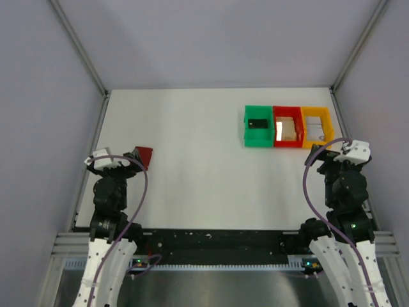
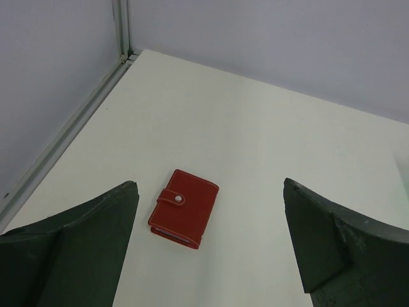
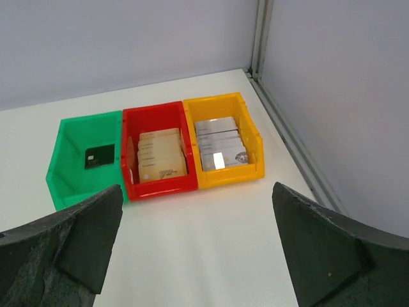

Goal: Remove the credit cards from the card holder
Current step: Move the card holder to the center of the board.

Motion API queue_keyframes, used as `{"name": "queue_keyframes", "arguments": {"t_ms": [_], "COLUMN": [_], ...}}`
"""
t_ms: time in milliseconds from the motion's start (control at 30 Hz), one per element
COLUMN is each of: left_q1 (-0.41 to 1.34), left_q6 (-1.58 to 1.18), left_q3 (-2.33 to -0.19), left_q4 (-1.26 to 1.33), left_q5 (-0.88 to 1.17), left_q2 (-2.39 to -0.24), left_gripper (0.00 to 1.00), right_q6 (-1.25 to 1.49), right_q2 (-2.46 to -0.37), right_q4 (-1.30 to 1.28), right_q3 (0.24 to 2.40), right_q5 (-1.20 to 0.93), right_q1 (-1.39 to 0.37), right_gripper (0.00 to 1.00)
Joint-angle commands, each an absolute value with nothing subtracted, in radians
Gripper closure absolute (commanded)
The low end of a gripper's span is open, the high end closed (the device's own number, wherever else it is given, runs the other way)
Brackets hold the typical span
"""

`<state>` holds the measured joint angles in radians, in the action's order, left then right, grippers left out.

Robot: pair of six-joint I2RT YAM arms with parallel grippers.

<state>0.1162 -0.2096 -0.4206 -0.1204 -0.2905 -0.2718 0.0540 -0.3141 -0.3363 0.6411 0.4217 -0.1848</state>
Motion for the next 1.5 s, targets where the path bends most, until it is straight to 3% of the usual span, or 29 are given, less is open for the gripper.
{"name": "queue_keyframes", "arguments": {"t_ms": [0,267,400,600,733,900,1133,1367,1467], "left_q1": [0.11,0.11,0.11,0.11,0.104,0.006,-0.213,-0.281,-0.322], "left_q6": [-0.224,-0.264,-0.262,-0.311,-0.36,-0.37,-0.283,-0.137,-0.136], "left_q3": [-0.446,-0.46,-0.485,-0.604,-0.727,-0.828,-0.871,-1.014,-1.043], "left_q4": [-0.106,-0.195,-0.201,-0.247,-0.345,-0.379,-0.285,-0.397,-0.391], "left_q5": [-0.285,-0.457,-0.439,-0.301,-0.316,-0.2,0.211,0.324,0.34], "left_q2": [-0.288,-0.239,-0.271,-0.535,-0.769,-1.018,-1.264,-1.544,-1.617], "left_gripper": [0.01,0.01,0.01,0.01,0.01,0.01,0.15,0.16,0.33], "right_q6": [0.058,0.058,0.06,0.069,0.074,0.075,0.083,0.072,0.068], "right_q2": [-0.296,-0.29,-0.288,-0.279,-0.272,-0.265,-0.261,-0.259,-0.261], "right_q4": [-0.293,-0.285,-0.284,-0.291,-0.304,-0.316,-0.324,-0.327,-0.325], "right_q3": [0.646,0.644,0.646,0.652,0.661,0.669,0.676,0.675,0.673], "right_q5": [0.436,0.454,0.479,0.462,0.46,0.462,0.454,0.448,0.446], "right_q1": [-0.181,-0.207,-0.222,-0.241,-0.264,-0.291,-0.296,-0.296,-0.296], "right_gripper": [0.01,0.01,0.01,0.01,0.01,0.01,0.01,0.01,0.01]}}
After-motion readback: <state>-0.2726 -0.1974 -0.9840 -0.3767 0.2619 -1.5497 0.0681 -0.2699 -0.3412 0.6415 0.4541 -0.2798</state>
